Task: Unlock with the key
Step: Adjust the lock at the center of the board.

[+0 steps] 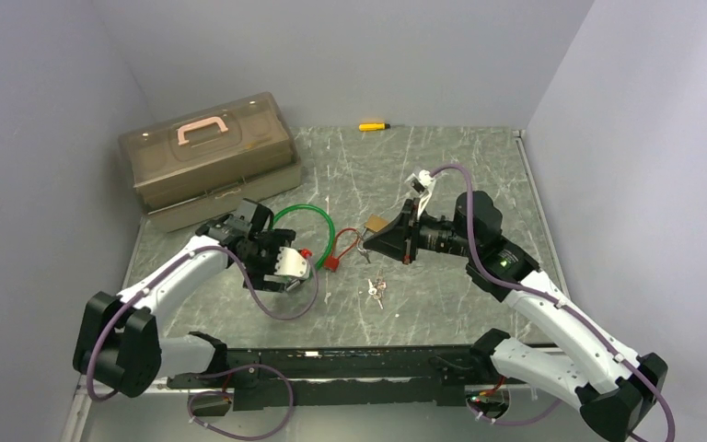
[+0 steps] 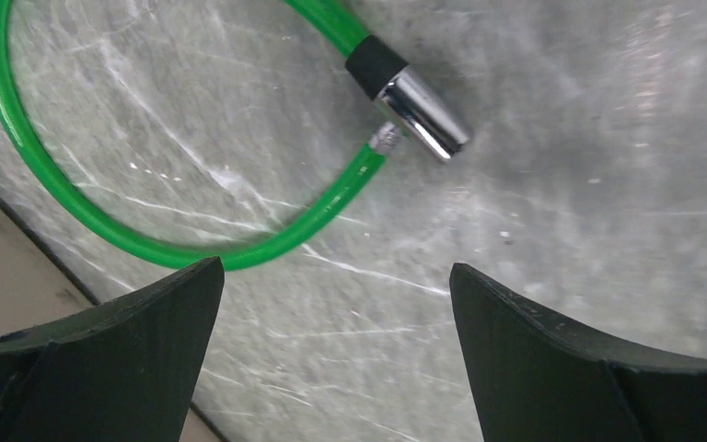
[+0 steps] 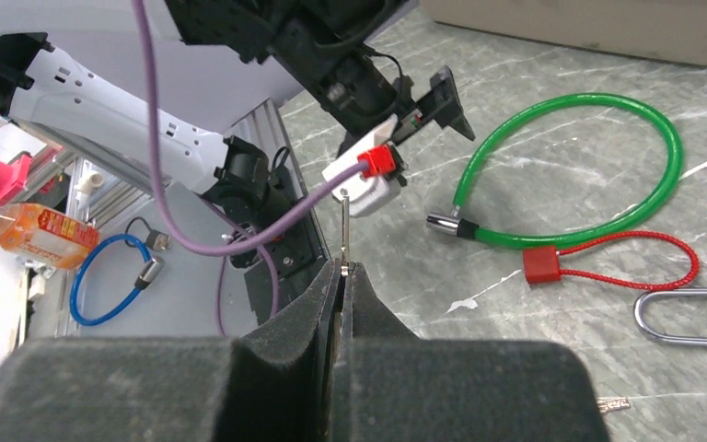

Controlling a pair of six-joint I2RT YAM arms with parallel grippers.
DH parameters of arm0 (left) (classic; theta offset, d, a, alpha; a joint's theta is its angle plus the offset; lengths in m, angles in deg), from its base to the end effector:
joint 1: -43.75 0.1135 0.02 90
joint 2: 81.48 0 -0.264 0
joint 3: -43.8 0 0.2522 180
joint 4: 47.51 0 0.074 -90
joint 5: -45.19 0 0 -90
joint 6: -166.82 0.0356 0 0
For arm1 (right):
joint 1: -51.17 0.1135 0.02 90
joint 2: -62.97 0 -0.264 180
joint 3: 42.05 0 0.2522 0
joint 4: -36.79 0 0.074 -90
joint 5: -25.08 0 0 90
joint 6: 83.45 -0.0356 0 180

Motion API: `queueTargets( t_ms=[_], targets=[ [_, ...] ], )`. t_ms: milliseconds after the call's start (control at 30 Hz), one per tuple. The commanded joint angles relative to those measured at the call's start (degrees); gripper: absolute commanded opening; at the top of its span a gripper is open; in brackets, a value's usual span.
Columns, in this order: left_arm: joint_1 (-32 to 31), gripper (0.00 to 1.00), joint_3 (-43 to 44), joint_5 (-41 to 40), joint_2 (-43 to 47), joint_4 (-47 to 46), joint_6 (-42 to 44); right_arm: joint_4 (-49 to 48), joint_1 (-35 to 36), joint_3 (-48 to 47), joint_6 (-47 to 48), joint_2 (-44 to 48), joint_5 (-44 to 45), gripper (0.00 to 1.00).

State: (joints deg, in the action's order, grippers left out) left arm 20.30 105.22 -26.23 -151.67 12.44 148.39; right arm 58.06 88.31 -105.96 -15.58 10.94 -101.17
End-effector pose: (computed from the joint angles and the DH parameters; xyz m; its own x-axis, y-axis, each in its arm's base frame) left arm 0.1963 -0.0975 0.2230 0.1882 0.8986 -0.3964 0.9638 -0.0914 0.2504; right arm 0.1513 0.1410 0.3568 -0.4791 0.0182 -0.8776 -0.8328 0.3063 0.4610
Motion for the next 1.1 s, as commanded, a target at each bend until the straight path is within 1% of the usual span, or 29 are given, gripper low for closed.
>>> queueTargets(
  t_ms=[0, 67, 133, 200, 233, 300, 400, 433, 533, 600, 667, 767, 800, 867, 900, 967, 1067],
  targets=[
    [-0.2, 0.99, -3.1, -2.3, -2.1, -12.4, 13.3, 0.3, -0.3, -1.8, 0.6, 1.6, 2.1, 0.00],
    [-0.3, 0.99, -4.8, -2.5, -2.7, -14.5, 17.7, 0.7, -0.2, -2.1, 0.8, 1.8, 2.4, 0.00],
    [-0.3, 0.99, -5.0, -3.3, -4.5, -15.2, 20.3, 0.8, -0.4, -2.2, 1.0, 2.0, 3.0, 0.00],
    [-0.3, 0.98, -3.8, -4.2, -7.4, -14.3, 19.9, 0.8, -0.3, -2.1, 1.0, 2.2, 3.4, 0.00],
    [-0.3, 0.96, -2.8, -4.4, -9.0, -13.5, 19.0, 0.8, -0.3, -2.1, 0.9, 2.4, 3.6, 0.00],
    [-0.4, 0.89, 0.6, -5.2, -13.3, -11.3, 16.5, 0.8, -0.4, -1.9, 0.8, 2.7, 3.9, 0.00],
    [-0.7, 0.76, 5.1, -6.6, -18.9, -6.9, 11.3, 1.3, -0.3, -1.9, 0.8, 3.4, 4.5, 0.00],
    [-0.9, 0.73, 6.0, -7.2, -20.4, -6.3, 9.5, 1.6, -0.3, -2.0, 0.9, 3.5, 4.7, 0.00],
    [-2.1, 0.64, 5.9, -8.9, -22.1, -8.5, 4.7, 2.3, -0.3, -2.4, 1.3, 3.7, 4.8, 0.00],
    [-2.8, 0.50, 5.0, -8.4, -21.7, -9.9, 1.7, 2.9, -0.4, -2.9, 1.6, 3.5, 4.7, 0.00],
    [-3.7, 0.37, 3.9, -7.7, -20.9, -10.9, -3.7, 3.0, -0.4, -3.2, 1.9, 3.7, 4.6, 0.00],
    [-4.9, 0.33, 1.7, -7.3, -18.2, -10.7, -11.0, 2.9, -0.4, -3.3, 2.7, 3.7, 4.2, 0.00],
    [-5.1, 0.31, 1.4, -7.4, -17.4, -10.7, -14.5, 3.0, -0.4, -3.3, 2.2, 3.6, 4.1, 0.00],
    [-5.2, 0.24, 2.5, -6.9, -16.9, -9.1, -23.1, 3.0, -0.4, -3.2, 2.2, 3.3, 3.8, 0.00],
    [-5.2, 0.23, 3.1, -6.3, -16.8, -7.4, -27.1, 2.8, -0.4, -3.1, 2.2, 3.3, 3.6, 0.00],
    [-5.2, 0.23, 3.0, -4.5, -16.3, -3.8, -32.6, 2.5, -0.4, -2.7, 2.0, 3.3, 3.6, 0.00],
    [-5.2, 0.22, 2.7, -2.7, -14.9, -1.6, -40.7, 2.3, -0.4, -2.3, 1.9, 3.2, 3.3, 0.00]
  ],
)
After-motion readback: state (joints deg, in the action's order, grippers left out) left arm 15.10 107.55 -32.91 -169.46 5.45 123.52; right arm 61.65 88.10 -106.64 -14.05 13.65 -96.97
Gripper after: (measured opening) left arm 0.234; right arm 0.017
